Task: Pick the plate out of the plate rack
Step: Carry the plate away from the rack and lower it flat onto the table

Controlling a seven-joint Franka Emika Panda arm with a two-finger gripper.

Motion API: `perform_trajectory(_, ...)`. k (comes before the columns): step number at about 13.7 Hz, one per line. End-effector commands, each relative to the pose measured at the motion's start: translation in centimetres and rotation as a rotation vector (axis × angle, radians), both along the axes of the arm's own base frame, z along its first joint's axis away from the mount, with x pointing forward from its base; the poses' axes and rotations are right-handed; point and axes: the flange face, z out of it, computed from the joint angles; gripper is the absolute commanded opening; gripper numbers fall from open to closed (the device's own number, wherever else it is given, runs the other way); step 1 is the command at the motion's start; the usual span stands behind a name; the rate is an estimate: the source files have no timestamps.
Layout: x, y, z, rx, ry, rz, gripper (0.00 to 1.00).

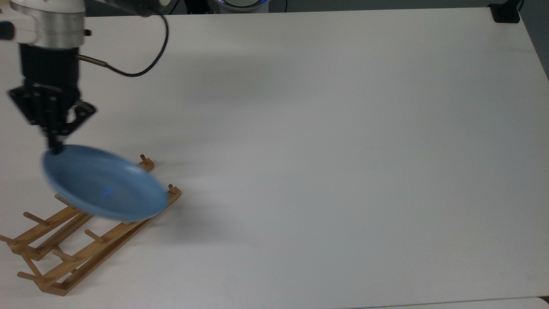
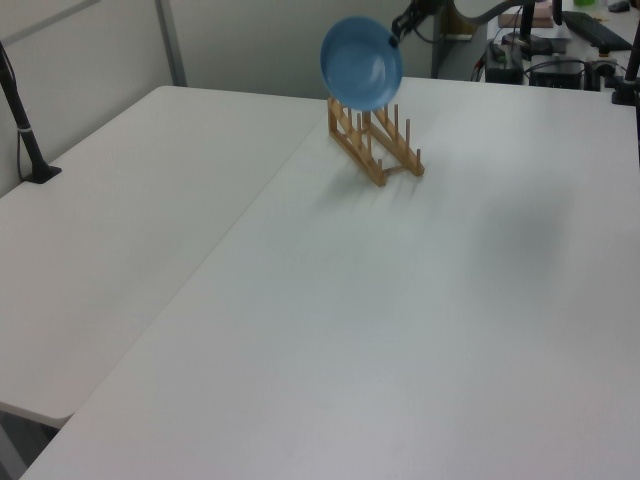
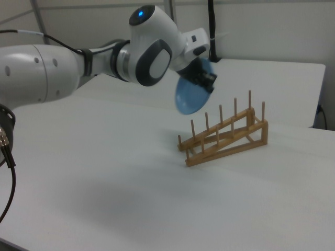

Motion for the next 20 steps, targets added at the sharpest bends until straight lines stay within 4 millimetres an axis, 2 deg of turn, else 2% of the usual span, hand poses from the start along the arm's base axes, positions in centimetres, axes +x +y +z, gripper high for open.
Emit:
perform_trajectory(1, -1.7, 3.3, -0.1, 0.116, 0.182, 0.043, 0.0)
perform_trajectory(4, -2.8, 5.7, -3.0, 0.128, 0.4, 0.219, 0.0)
perform_trajectory(8, -5.0, 9.7, -7.5, 0.081, 0.689, 0.64, 0.0)
perform_trajectory(10, -6.2, 11.0, -9.8, 0.08, 0.794, 0.835, 0.0)
perform_trajectory(11, -6.9, 12.6, -11.3, 0.085, 0.849, 0.929, 0.0)
perform_trajectory(13, -7.4, 15.3, -15.2, 0.057, 0.955, 1.007, 0.0)
perform_trajectory(15, -7.3, 15.9, -17.5, 0.029, 1.01, 1.027, 0.0)
perform_trajectory(18, -7.1, 15.3, -20.4, -0.003, 1.073, 1.032, 0.0)
perform_trajectory(19, -7.0, 15.3, -20.8, -0.007, 1.075, 1.033, 0.0)
perform_trajectory(20, -6.8, 15.2, -20.9, -0.011, 1.065, 1.028, 0.07)
